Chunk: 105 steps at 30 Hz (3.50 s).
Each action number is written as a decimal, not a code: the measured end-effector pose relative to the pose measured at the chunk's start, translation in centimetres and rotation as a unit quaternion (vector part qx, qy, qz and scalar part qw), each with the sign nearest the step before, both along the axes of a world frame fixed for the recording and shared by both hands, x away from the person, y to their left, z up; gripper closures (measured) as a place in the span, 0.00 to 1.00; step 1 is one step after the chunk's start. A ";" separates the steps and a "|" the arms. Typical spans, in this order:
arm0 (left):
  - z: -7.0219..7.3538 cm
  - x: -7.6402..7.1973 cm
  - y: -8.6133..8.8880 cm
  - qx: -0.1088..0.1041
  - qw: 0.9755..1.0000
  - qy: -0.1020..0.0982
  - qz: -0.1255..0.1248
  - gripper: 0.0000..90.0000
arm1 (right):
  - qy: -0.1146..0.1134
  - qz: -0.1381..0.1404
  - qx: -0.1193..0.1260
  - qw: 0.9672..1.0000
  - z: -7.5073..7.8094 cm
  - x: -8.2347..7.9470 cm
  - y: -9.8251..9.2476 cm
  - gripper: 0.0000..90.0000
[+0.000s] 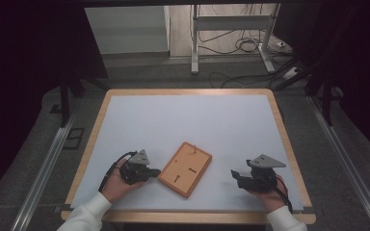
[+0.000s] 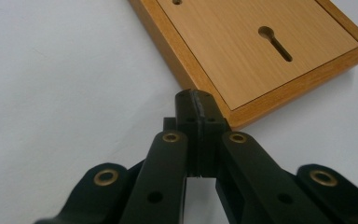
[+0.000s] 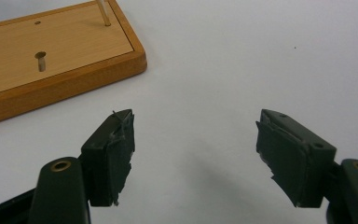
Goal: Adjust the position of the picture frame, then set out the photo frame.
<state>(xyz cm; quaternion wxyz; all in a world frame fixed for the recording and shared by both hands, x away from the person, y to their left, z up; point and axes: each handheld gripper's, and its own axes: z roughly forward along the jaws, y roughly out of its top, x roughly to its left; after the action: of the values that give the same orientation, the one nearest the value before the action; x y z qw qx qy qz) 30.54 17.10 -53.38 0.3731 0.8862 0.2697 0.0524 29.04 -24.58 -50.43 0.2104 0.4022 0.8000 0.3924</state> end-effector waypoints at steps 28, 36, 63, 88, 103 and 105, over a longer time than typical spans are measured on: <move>-0.1 -1.6 -3.8 0.014 0.999 0.004 -0.052 1.00 | 0.002 0.001 -0.004 1.000 -0.1 0.1 0.2 0.31; 0.1 -1.8 -5.6 0.008 0.997 0.004 -0.073 1.00 | 0.000 0.001 -0.005 1.000 -0.1 0.1 0.1 0.31; 0.3 -0.7 -3.9 -0.009 0.999 -0.048 0.002 0.50 | 0.001 0.004 -0.011 1.000 -0.3 0.0 0.2 0.31; 1.6 1.3 -2.4 -0.053 0.996 -0.049 0.046 0.34 | -0.006 0.031 -0.013 0.999 0.0 -0.3 0.3 0.31; 3.2 3.4 -4.6 -0.069 0.996 -0.052 0.040 0.31 | -0.005 0.024 -0.013 1.000 0.0 -0.5 0.1 0.31; 3.6 3.7 -4.7 -0.080 0.994 -0.057 0.047 0.32 | -0.005 0.023 -0.013 1.000 0.0 -0.5 0.0 0.31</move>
<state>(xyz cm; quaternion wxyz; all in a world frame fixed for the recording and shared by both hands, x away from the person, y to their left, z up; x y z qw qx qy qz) 34.22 12.43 -49.81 0.4542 0.8357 0.2925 0.0982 28.56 -24.53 -50.44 0.2101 0.3792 0.8130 0.3888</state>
